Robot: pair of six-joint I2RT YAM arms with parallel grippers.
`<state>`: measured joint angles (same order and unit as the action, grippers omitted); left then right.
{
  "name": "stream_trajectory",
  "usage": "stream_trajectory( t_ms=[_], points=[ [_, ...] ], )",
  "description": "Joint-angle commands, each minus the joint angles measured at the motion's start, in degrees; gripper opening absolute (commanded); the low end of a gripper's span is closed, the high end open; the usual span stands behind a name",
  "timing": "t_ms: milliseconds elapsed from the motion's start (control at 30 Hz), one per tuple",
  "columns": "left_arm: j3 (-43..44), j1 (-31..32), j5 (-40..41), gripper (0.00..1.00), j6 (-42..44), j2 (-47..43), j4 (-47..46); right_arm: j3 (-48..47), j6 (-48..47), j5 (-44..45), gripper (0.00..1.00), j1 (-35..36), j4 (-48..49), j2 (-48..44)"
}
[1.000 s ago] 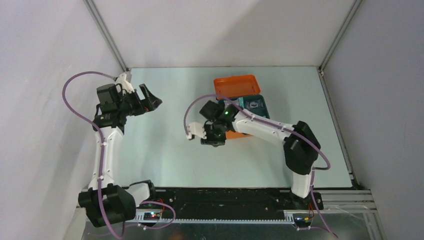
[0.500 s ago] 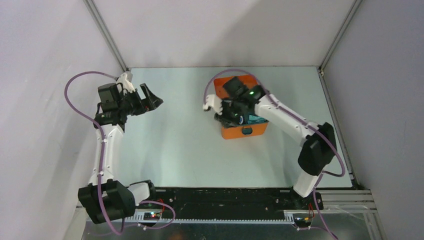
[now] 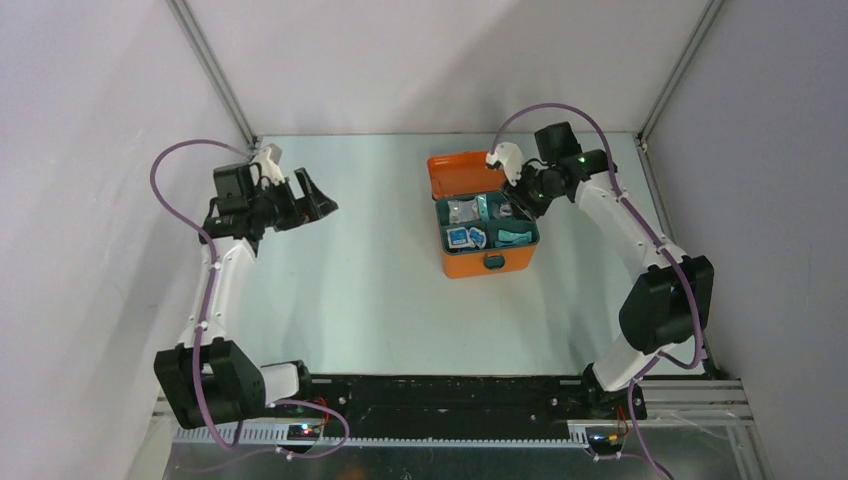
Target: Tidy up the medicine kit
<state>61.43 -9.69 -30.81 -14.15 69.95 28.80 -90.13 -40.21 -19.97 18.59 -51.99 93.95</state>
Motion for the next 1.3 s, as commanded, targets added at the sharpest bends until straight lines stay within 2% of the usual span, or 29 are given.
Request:
stream_trajectory(
  t_ms=[0, 200, 367, 500, 633, 767, 800, 833, 867, 933, 1100, 1267],
  points=[
    [1.5, 1.8, -0.2, 0.95, -0.6, 0.6, -1.3, 2.6, 1.3, 0.5, 0.28, -0.5, 0.9, -0.3],
    [2.4, 3.5, 0.5, 0.96, -1.6, 4.0, -1.3, 4.9, 1.8, 2.5, 0.30, -0.9, 1.2, 0.5],
    [4.9, 6.2, -0.9, 0.99, -6.8, 10.9, -2.0, 4.8, 2.6, 3.8, 0.38, -1.0, 1.2, 0.7],
    [6.2, 8.8, -3.2, 1.00, -12.5, 18.1, -11.5, 4.0, 4.3, 3.3, 0.47, -1.6, 1.9, -0.2],
    [11.2, 12.8, -4.6, 1.00, -16.7, 24.7, -18.8, 2.3, 6.9, 1.5, 0.51, -4.3, 1.4, -0.2],
    [14.1, 15.4, -5.1, 1.00, -25.5, 32.0, -32.4, 1.4, 12.3, -4.8, 0.54, -10.2, 3.9, -0.6],
    [16.7, 16.0, -5.2, 1.00, -28.0, 33.6, -33.5, 1.6, 13.7, -9.1, 0.55, -11.7, 4.7, -0.6],
    [18.5, 17.2, -5.6, 1.00, -29.0, 37.3, -34.7, 1.9, 16.6, -11.9, 0.62, -14.6, 6.6, -0.2],
    [21.7, 17.8, -5.8, 1.00, -31.2, 39.0, -35.1, 1.9, 18.2, -17.4, 0.78, -16.1, 7.3, 0.1],
    [26.0, 19.9, -5.7, 1.00, -34.3, 44.1, -37.8, 1.5, 22.5, -24.6, 0.97, -20.0, 7.7, 1.9],
    [37.2, 21.9, -5.2, 1.00, -41.6, 56.0, -39.8, 2.2, 27.8, -33.5, 0.99, -27.1, 7.8, 4.3],
    [43.5, 23.0, -5.9, 1.00, -46.8, 63.8, -40.5, 8.1, 31.0, -35.5, 0.99, -30.2, 10.0, 1.4]
  ],
)
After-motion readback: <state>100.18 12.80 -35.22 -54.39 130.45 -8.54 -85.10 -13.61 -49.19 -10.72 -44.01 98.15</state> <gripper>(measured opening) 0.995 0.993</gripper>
